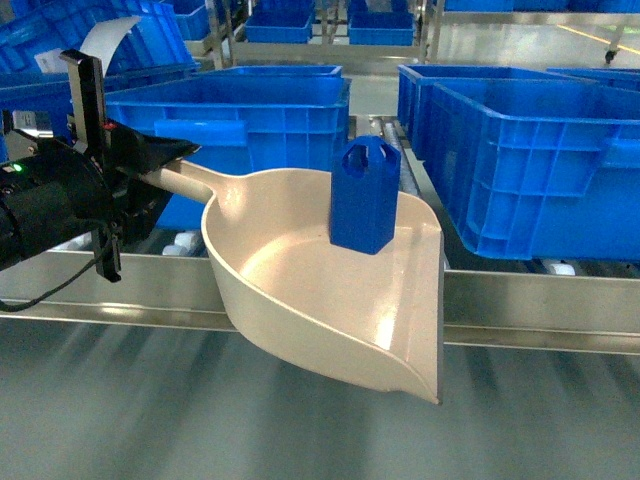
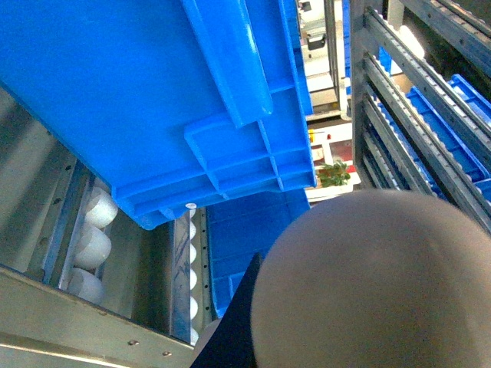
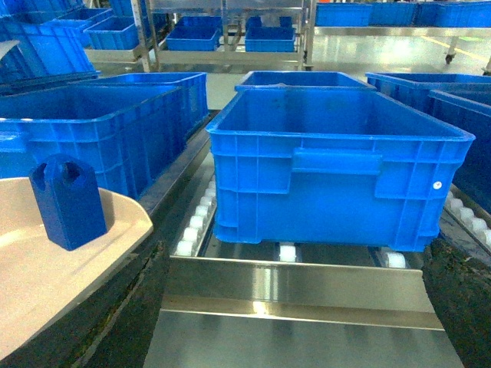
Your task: Place part in tray to right shelf
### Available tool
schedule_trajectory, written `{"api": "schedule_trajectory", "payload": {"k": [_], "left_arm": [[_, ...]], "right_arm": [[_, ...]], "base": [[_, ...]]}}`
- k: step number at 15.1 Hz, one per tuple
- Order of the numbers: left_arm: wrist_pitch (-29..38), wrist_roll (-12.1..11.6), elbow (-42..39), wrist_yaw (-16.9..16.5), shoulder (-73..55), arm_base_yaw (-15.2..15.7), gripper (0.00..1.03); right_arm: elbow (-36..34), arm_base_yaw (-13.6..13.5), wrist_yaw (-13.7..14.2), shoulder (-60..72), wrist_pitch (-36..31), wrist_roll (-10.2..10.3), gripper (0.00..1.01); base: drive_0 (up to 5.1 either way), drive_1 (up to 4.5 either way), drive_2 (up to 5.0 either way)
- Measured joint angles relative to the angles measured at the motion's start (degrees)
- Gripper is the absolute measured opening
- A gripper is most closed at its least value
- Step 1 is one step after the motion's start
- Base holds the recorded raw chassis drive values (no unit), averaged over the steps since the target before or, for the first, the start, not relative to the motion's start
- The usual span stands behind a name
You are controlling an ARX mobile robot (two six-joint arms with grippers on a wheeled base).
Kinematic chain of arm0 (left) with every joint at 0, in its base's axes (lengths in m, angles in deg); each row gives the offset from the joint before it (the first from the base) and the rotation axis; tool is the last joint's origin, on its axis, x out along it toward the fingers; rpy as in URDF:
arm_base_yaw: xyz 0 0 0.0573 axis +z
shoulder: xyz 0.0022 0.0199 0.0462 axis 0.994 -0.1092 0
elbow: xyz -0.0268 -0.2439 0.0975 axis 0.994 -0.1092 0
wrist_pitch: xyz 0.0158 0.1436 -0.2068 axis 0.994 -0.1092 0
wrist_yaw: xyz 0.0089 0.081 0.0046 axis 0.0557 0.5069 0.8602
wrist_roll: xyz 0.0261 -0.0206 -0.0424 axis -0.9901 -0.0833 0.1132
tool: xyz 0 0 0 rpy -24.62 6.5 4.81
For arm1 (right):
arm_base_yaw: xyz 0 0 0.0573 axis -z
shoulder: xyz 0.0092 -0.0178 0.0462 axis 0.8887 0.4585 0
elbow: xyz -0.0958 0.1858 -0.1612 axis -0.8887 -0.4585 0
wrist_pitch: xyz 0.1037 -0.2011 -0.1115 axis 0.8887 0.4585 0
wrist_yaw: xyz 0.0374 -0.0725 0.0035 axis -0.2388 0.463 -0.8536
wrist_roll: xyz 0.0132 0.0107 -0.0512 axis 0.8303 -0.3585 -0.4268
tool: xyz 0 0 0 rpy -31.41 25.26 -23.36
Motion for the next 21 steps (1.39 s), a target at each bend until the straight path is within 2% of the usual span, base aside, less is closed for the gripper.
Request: {"api": "schedule_trajectory", "payload": {"k": [9, 21], "left_arm": [[0.0, 0.0, 0.0, 0.0, 0.0, 0.0, 0.14], [0.0, 0.0, 0.0, 0.0, 0.0, 0.0, 0.14]], "right_arm": [[0.0, 0.0, 0.0, 0.0, 0.0, 0.0, 0.98], [0.0, 0.0, 0.0, 0.0, 0.0, 0.0, 0.98]], "base": [[0.1, 4.25, -4.1], [0.0, 0.0, 0.0]]}}
